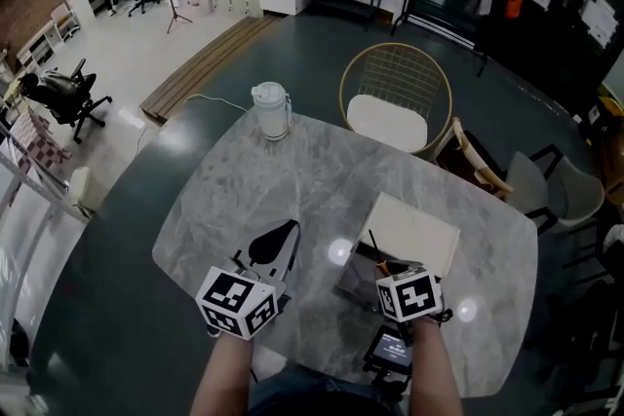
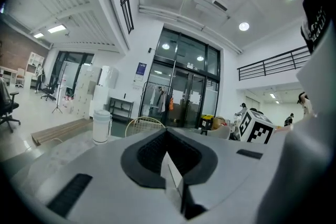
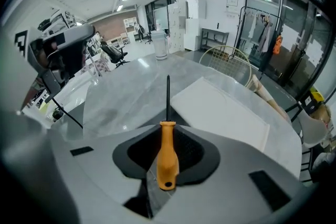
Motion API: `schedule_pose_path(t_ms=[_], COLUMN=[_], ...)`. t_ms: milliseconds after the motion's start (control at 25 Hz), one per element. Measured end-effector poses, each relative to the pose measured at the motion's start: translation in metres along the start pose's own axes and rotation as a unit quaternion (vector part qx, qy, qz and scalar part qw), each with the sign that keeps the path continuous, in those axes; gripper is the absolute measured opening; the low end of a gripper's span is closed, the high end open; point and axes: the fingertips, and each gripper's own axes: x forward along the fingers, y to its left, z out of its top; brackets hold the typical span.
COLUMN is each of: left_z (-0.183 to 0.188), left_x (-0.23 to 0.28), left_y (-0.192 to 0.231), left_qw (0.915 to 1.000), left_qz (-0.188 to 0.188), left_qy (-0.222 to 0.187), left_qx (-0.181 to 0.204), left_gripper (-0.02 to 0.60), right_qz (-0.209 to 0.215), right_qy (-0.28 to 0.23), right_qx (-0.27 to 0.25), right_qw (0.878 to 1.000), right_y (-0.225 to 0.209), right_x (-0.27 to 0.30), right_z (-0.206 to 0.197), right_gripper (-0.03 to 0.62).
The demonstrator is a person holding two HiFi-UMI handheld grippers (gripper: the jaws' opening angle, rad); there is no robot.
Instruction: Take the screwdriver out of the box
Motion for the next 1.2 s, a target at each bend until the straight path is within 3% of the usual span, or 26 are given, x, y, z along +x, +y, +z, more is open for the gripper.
schedule_pose_path(t_ms=[360,720,840,1000,1080,1200], left_z=[0.056,0.069,0.073,0.077,0.078,0.079], left_x=[0.004,0.005,0.006,0.009,0.011,0.016], left_y=[-0.013,-0.022,-0.026,-0.035,-0.039,-0.045], left_qw=[0.9976,0.9962,0.9957,0.9948,0.9943,0.9936], left_qz=[-0.020,-0.023,-0.025,-0.034,-0.040,-0.047], left_qy=[-0.060,-0.075,-0.080,-0.084,-0.086,-0.088], left_qx=[0.027,0.038,0.039,0.046,0.049,0.052], left_gripper=[0.012,0.012,0.012,0.012,0.012,0.012], right_qz=[-0.008,-0.016,-0.017,-0.009,-0.019,-0.033], right_qy=[-0.081,-0.211,-0.292,-0.421,-0.437,-0.442], right_qx=[-0.009,0.000,-0.033,-0.092,-0.095,-0.089], right_qw=[0.997,0.977,0.956,0.902,0.894,0.892], right_y=[-0.007,-0.011,-0.007,0.010,0.011,0.006], right_x=[-0.048,-0.094,-0.117,-0.154,-0.161,-0.165], right_z=[0.049,0.085,0.097,0.113,0.114,0.111], right_gripper=[0.089,0.087,0.089,0.088,0.089,0.088])
